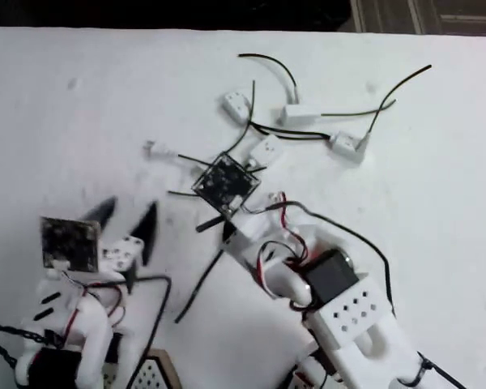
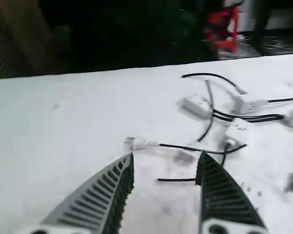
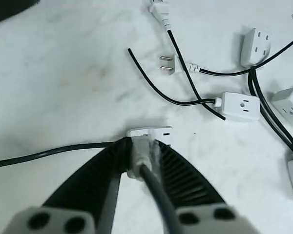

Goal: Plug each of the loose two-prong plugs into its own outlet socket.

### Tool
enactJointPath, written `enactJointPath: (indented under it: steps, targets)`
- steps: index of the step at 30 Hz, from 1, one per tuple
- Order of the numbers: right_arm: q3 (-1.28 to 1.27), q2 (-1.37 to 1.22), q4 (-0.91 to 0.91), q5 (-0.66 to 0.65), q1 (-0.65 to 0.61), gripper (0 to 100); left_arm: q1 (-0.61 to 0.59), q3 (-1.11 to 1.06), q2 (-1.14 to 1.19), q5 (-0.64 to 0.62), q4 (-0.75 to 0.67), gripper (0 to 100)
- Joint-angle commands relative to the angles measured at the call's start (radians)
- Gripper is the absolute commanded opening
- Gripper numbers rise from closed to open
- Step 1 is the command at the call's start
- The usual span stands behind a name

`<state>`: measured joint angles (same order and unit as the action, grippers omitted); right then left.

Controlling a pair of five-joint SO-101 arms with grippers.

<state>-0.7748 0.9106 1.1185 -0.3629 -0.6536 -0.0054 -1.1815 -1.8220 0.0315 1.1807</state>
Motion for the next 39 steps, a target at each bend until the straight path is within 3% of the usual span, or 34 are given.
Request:
enactJointPath:
  steps: [1, 9, 19, 39]
  targets:
    - [0.009, -0.082, -0.073, -0.012, 0.042, 1.9, -0.176, -0.084, 0.005, 0.008, -0.005, 22]
    - [0.009, -0.380, -0.249, -0.055, 0.097, 1.9, -0.262, -0.345, 0.005, 0.008, -0.172, 22]
    - [0.009, -0.636, -0.444, -0.121, 0.193, 1.9, -0.262, -0.362, 0.005, 0.008, -0.189, 22]
    - [0.011, -0.670, -0.401, -0.117, 0.130, 1.9, -0.262, -0.362, 0.005, 0.008, -0.189, 22]
